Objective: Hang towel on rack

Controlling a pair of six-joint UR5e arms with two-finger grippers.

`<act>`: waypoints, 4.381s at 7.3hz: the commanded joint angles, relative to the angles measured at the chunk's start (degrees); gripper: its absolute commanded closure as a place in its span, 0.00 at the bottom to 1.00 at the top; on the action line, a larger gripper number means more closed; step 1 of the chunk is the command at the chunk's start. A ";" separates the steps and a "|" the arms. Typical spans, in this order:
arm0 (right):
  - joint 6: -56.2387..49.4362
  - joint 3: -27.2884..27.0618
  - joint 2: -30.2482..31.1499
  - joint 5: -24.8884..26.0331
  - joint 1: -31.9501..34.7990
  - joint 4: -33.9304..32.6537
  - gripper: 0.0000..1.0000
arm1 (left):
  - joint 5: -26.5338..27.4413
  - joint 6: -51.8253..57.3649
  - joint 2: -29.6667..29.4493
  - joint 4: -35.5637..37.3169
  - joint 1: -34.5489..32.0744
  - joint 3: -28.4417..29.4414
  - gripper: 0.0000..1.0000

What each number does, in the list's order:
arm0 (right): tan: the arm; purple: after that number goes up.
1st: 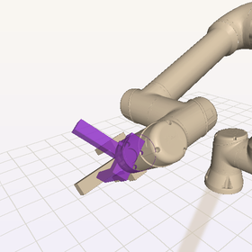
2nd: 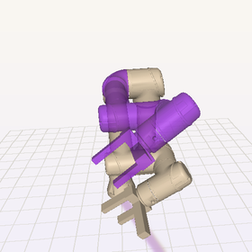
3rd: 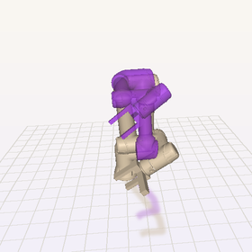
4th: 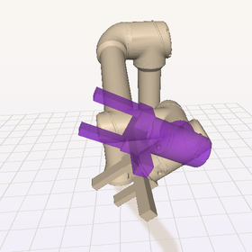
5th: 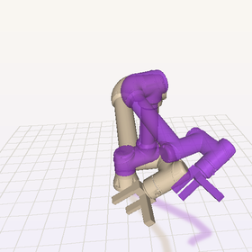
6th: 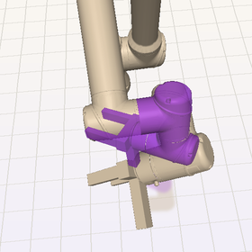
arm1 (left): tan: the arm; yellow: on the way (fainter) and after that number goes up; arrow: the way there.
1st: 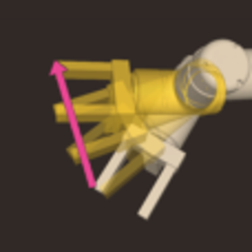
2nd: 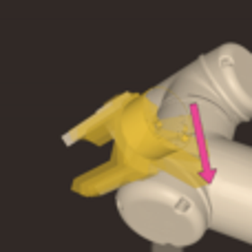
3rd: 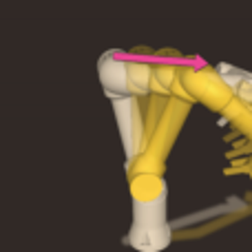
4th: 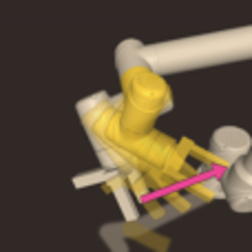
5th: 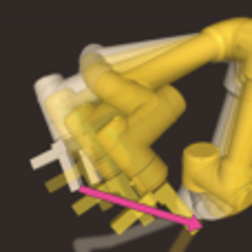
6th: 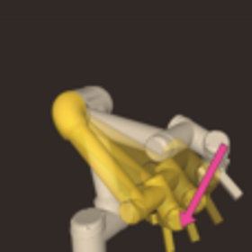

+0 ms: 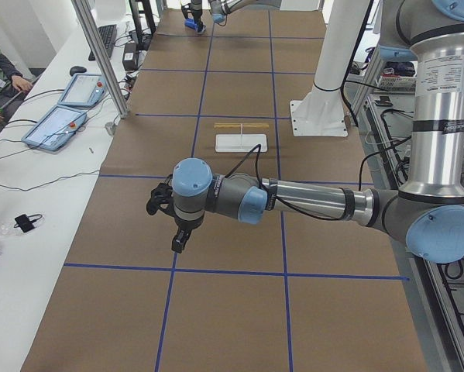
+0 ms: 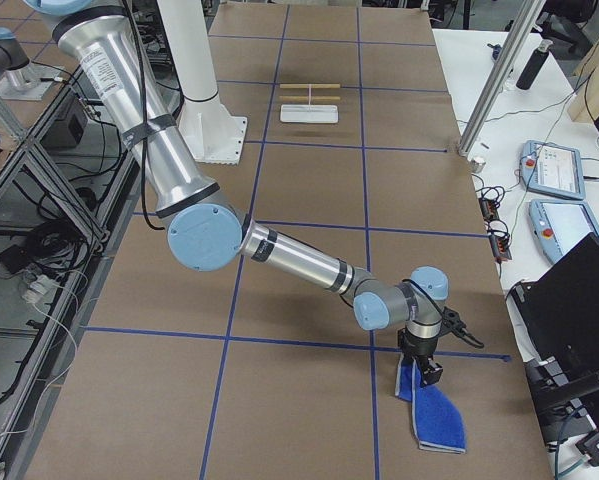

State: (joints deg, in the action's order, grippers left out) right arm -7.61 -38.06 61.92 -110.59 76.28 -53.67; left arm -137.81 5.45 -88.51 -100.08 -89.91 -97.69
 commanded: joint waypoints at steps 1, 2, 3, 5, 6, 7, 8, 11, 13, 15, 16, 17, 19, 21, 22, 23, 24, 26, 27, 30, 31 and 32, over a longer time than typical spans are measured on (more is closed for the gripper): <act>-0.04 0.09 -0.22 0.03 0.01 -0.21 1.00 | 0.00 0.00 0.00 -0.02 0.00 -0.04 0.02; -0.21 0.00 -0.22 0.03 0.01 -0.21 1.00 | 0.00 0.00 0.00 0.06 0.00 -0.13 0.02; -0.30 -0.09 -0.30 -0.06 0.27 -0.12 1.00 | 0.00 0.00 0.00 -0.02 0.00 -0.13 0.02; -0.82 -1.92 -0.48 -3.90 2.98 -0.64 1.00 | 0.00 0.00 0.00 -0.02 0.00 -0.22 0.02; -1.00 -3.15 -0.39 -8.80 5.26 -2.21 1.00 | 0.00 -0.09 0.00 -0.02 0.00 -0.30 0.02; -1.09 -7.25 0.22 -12.16 7.29 -5.88 1.00 | -0.17 -0.17 0.00 0.06 0.00 -0.30 0.02; -1.09 -15.04 0.57 -14.54 9.92 -13.23 1.00 | -0.26 -0.26 0.00 0.06 0.00 -0.57 0.02; -0.13 -47.36 4.53 -16.48 8.99 -41.95 1.00 | -0.53 -3.05 -0.61 -0.02 0.09 -1.44 0.02; 9.99 -60.68 6.63 -24.28 4.87 -47.40 1.00 | -2.62 -13.92 -0.88 -0.02 0.52 -5.30 0.02; 26.78 -70.44 6.29 -24.24 -7.14 -46.88 1.00 | -12.62 -32.34 -3.41 -3.51 1.49 -5.31 0.02; 33.30 -75.27 6.03 -22.32 -11.81 -46.53 1.00 | -13.00 -44.00 -4.21 -9.72 4.54 -5.40 0.02; 40.32 -80.45 6.02 -18.90 -17.25 -46.53 1.00 | -12.40 -54.13 -4.39 -15.96 8.22 -5.49 0.02; 52.29 -86.63 5.93 -10.91 -27.36 -44.00 1.00 | -12.48 -64.27 -10.50 -17.77 11.58 -5.58 0.03; 59.36 -89.46 5.15 -3.53 -34.93 -42.31 1.00 | -6.04 -67.50 -12.83 -34.82 17.97 -5.14 0.05; 60.51 -90.86 5.06 -0.53 -38.01 -42.22 1.00 | 1.16 -72.55 -14.05 -40.22 23.58 -5.66 0.05; 62.78 -91.14 2.88 0.80 -39.87 -42.22 1.00 | 3.32 -89.39 -20.15 -40.28 29.12 -4.80 0.04; 63.07 -91.14 1.73 3.17 -42.07 -42.22 1.00 | 5.78 -105.57 -25.78 -40.10 33.88 -4.00 0.03; 62.63 -90.88 -0.83 7.04 -45.24 -42.22 1.00 | 10.70 -125.59 -30.13 -39.06 42.06 -3.30 0.03; 62.28 -90.70 -1.18 7.41 -45.51 -42.13 1.00 | 14.29 -134.04 -31.54 -39.05 45.58 -2.86 0.04; 62.28 -86.06 -1.27 10.04 -45.69 -34.33 1.00 | 19.25 -146.56 -35.32 -38.96 50.80 -0.14 0.04; 62.28 -82.91 -2.49 11.44 -45.60 -31.09 1.00 | 19.25 -147.99 -35.85 -38.87 50.80 -0.04 0.04; 62.28 -80.01 -3.63 11.71 -44.99 -28.45 1.00 | 19.25 -148.70 -35.86 -38.78 50.80 0.05 0.04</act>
State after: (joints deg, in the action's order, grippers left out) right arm 54.67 -121.64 59.58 -99.73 30.82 -85.63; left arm -118.67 -141.55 -123.99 -138.97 -39.25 -97.94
